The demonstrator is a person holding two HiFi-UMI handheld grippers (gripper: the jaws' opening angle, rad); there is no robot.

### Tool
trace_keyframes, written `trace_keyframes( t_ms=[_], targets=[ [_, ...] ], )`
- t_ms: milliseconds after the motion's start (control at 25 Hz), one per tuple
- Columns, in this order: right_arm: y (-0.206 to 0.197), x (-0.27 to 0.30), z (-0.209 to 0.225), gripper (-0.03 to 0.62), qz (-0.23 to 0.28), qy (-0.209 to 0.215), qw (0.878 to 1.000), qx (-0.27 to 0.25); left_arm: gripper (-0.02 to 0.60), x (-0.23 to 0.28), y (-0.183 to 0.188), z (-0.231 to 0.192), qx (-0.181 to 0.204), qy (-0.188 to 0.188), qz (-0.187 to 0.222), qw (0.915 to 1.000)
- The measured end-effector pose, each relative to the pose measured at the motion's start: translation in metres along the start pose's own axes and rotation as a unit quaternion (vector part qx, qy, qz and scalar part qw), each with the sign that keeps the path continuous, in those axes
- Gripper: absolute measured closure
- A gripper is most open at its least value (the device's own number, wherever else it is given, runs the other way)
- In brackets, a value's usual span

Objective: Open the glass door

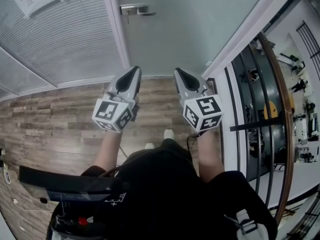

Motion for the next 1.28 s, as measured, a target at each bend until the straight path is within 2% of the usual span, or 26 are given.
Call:
trace_keyframes(
  t_ms=[440, 800, 1280],
  targets=[
    [-0.007, 0.018, 0.024, 0.592, 0.008, 0.018, 1.000, 0.008, 0.581, 0.024, -0.006, -0.005, 0.006, 0.020, -0.005, 0.9998],
    [0.002, 0.044, 0.063, 0.592, 0.028, 0.039, 0.999, 0.009, 0.583, 0.066, 0.001, -0.007, 0.018, 0.033, 0.004, 0.9993],
    [-0.006, 0.060, 0.104, 0.592, 0.027, 0.063, 0.998, 0.005, 0.583, 0.109, -0.009, -0.003, 0.023, 0.049, 0.000, 0.9986]
  ],
)
Point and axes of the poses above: the fingertips, and each gripper's own axes: x forward along the fingers, z to its right, y out of its top, the point moved 5 cm from there along -x, backward along the fingers, and after that the axes turned 10 degrees about -x, right-handed, at the moved point
